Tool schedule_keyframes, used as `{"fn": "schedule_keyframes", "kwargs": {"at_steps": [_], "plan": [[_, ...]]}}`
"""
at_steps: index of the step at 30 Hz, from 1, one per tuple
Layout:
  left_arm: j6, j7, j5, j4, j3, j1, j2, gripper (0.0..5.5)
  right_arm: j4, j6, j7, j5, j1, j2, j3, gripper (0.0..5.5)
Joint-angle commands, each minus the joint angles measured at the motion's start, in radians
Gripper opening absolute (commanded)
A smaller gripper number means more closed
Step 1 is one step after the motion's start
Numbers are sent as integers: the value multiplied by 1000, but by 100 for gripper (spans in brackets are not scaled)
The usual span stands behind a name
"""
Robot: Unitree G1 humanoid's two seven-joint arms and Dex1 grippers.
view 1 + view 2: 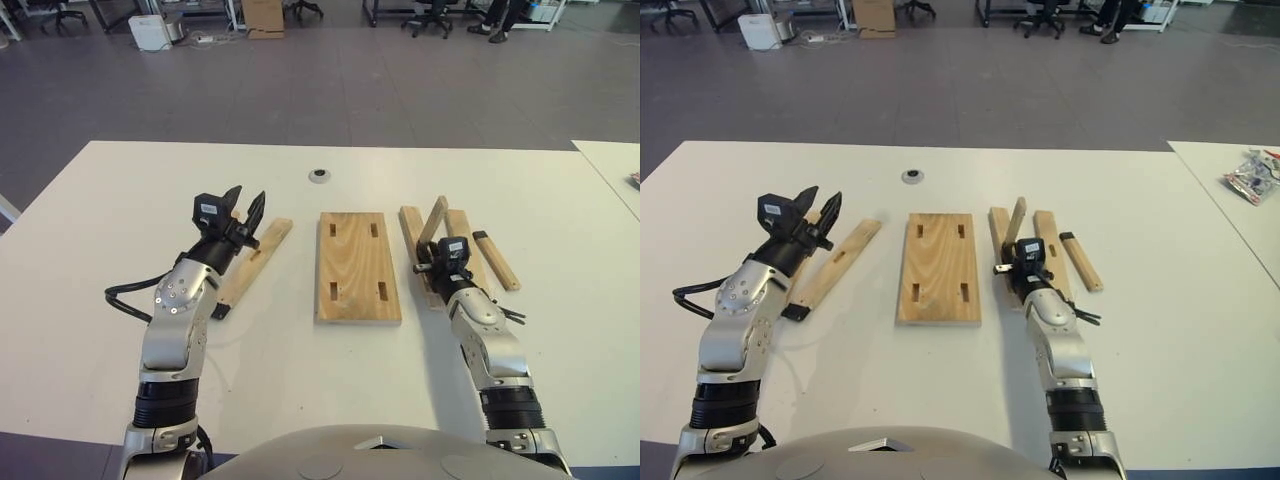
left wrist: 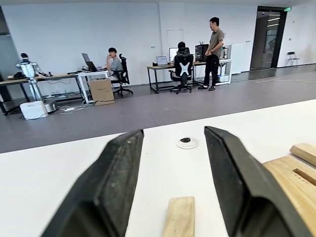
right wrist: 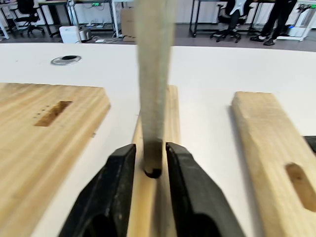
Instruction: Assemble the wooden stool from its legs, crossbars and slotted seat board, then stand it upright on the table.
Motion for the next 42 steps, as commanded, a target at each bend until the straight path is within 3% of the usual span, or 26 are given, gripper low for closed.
{"fn": "schedule_keyframes", "kwargs": {"at_steps": [1, 10, 15, 19, 23, 28, 34, 42], "plan": [[2, 26, 4, -15, 11, 18, -10, 225, 5, 41, -16, -14, 10, 0, -8, 186], [11, 49, 8, -59, -1, 62, -31, 225, -231, 332, 32, 30, 71, -37, 3, 351], [21, 62, 10, -90, -3, 89, -34, 225, -315, 597, 45, 73, 94, -71, -23, 351], [29, 71, 9, -107, -6, 100, -36, 225, -324, 722, 78, 111, 103, -89, -29, 289], [40, 77, 8, -117, -5, 102, -34, 225, -315, 705, 80, 106, 104, -96, -22, 213], [100, -1, -51, -92, 11, 48, 19, 225, -333, 645, 211, 204, 3, -137, -75, 207], [221, -202, -380, -56, 135, -183, 105, 225, -310, 701, 397, 521, -312, -178, -263, 207], [583, -291, -884, 61, 227, -426, 183, 363, -285, 822, 586, 885, -513, -259, -299, 207]]}}
